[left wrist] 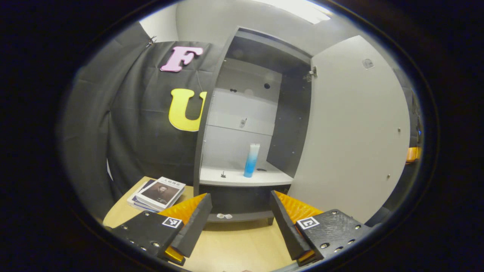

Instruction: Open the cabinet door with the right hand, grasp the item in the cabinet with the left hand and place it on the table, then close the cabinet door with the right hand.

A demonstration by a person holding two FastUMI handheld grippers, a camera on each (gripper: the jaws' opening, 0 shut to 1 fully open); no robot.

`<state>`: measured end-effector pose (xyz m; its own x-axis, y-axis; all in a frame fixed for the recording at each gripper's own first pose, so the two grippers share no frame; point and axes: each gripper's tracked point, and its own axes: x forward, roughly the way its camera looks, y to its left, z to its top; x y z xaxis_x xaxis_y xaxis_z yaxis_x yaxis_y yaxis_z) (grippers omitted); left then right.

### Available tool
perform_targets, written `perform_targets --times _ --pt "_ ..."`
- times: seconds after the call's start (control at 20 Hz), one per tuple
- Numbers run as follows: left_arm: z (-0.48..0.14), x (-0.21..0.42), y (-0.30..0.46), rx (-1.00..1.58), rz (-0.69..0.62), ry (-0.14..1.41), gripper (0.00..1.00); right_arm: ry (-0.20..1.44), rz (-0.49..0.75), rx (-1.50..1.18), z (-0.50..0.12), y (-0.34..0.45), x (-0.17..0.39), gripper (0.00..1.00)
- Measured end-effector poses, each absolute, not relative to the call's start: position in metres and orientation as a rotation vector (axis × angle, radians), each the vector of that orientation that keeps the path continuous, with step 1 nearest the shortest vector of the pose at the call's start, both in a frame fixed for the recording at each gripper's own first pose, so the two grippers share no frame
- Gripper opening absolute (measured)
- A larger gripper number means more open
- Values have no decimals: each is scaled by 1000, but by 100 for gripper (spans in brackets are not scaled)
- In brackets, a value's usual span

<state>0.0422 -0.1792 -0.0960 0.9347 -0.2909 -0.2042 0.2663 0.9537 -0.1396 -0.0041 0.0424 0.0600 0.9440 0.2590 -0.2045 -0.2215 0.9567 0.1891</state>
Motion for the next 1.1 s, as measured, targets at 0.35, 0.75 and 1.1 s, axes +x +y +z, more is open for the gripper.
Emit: perform_targets --times 0.35,0.75,1.1 --pt "-93 -9 -212 -115 -124 234 94 250 325 144 59 -8 4 8" --pt "-93 -49 -230 -48 -73 261 94 242 416 160 52 -8 -4 5" --pt "-83 -26 -213 -26 -160 260 94 256 305 182 48 -26 -36 2"
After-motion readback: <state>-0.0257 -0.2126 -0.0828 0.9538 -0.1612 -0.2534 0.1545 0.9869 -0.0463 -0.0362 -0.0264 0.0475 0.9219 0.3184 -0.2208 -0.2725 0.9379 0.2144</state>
